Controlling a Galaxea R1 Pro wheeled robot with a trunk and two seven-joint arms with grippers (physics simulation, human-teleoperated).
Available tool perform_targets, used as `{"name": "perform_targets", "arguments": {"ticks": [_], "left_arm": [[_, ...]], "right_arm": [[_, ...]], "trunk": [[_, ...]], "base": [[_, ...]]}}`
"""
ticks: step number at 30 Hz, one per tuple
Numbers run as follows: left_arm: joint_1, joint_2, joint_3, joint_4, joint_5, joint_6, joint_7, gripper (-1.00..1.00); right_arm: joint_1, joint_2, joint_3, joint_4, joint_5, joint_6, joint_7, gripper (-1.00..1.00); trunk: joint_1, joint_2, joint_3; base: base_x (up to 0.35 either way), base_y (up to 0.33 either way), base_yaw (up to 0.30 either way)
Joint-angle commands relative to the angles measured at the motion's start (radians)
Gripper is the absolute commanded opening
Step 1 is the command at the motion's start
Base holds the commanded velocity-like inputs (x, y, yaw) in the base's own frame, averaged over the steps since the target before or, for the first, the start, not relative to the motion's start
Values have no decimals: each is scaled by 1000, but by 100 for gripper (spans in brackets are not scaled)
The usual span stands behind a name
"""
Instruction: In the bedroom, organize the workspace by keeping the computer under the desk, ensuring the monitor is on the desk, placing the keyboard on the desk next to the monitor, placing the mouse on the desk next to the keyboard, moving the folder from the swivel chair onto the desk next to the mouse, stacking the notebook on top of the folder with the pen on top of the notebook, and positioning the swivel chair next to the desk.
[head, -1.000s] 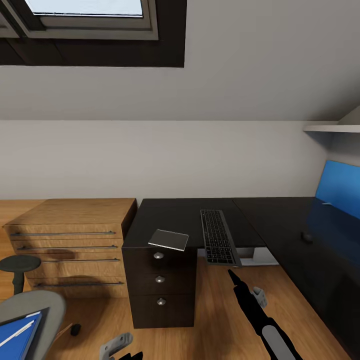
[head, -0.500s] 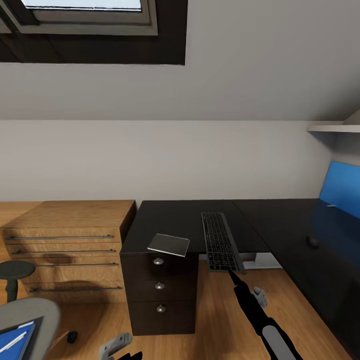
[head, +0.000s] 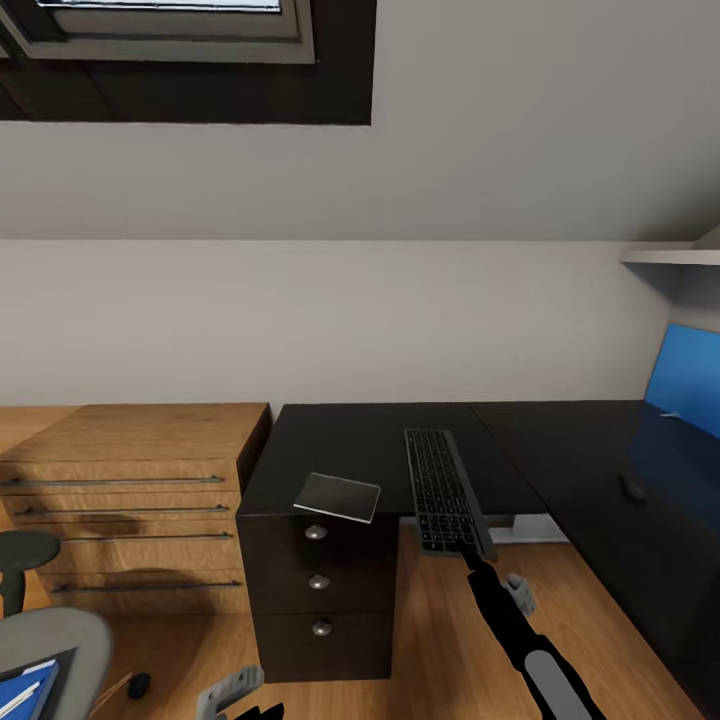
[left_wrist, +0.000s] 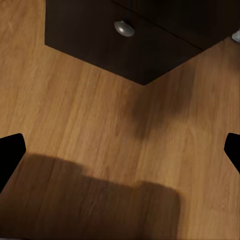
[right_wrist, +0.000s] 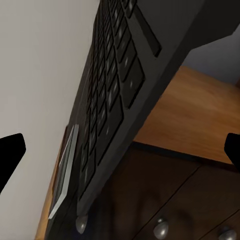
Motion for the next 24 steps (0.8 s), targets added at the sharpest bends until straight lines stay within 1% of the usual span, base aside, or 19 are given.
{"name": "perform_targets", "arguments": {"ticks": [1, 6, 14, 24], "left_arm": [[0, 0, 0, -2, 11, 1, 9, 100], [0, 0, 0, -2, 12, 1, 9, 100], [0, 0, 0, -2, 9, 1, 7, 100], [0, 0, 3, -2, 12, 1, 10, 100]], "right_arm": [[0, 0, -3, 0, -11, 10, 4, 100], [0, 0, -3, 0, -11, 10, 4, 100], [0, -1, -3, 0, -11, 10, 4, 100], [0, -1, -3, 0, -11, 10, 4, 100]], "trunk": [[0, 0, -1], [0, 0, -1], [0, 0, -1], [0, 0, -1]], "base": [[35, 2, 0], [16, 1, 0], [123, 0, 0], [11, 0, 0]]}}
